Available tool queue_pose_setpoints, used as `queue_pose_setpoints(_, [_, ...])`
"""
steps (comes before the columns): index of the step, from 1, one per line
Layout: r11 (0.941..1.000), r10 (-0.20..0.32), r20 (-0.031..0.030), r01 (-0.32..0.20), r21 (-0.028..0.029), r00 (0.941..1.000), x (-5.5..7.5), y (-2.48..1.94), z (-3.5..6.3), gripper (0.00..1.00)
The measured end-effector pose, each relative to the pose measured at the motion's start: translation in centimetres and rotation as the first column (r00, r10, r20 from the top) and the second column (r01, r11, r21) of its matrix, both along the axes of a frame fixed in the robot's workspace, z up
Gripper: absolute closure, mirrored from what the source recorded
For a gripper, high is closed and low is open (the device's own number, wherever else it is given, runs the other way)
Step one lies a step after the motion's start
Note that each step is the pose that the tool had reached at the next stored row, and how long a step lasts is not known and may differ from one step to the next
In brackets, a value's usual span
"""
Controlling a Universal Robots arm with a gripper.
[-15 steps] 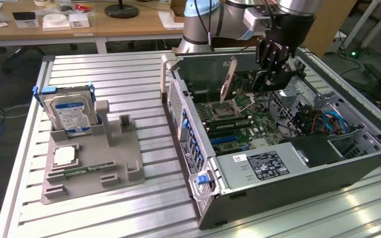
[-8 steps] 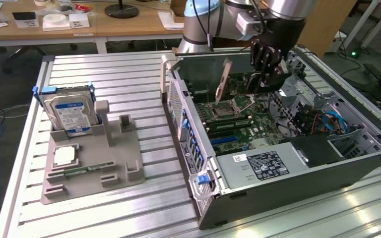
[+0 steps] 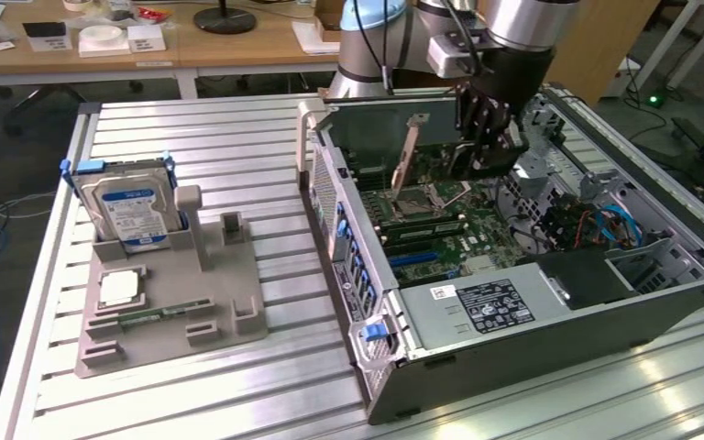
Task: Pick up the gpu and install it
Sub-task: 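Insert the gpu into the slot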
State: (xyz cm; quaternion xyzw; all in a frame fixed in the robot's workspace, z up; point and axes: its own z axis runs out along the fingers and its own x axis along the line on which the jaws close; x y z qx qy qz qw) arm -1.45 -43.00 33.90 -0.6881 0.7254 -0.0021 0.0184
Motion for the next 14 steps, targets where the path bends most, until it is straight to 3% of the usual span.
queue_pose_setpoints(5, [1.0000, 0.004, 0.0005, -0.004, 0.0008, 1.0000, -0.6, -0.29, -0.75, 0.72])
queue_pose_setpoints(9, [1.0000, 0.008, 0.0008, -0.008, 0.0019, 1.0000, -0.9, -0.91, -1.38, 0.72])
queue_pose_setpoints(14, [0.9998, 0.019, 0.0031, -0.019, 0.0022, 0.9998, -1.6, -1.03, -2.11, 0.72])
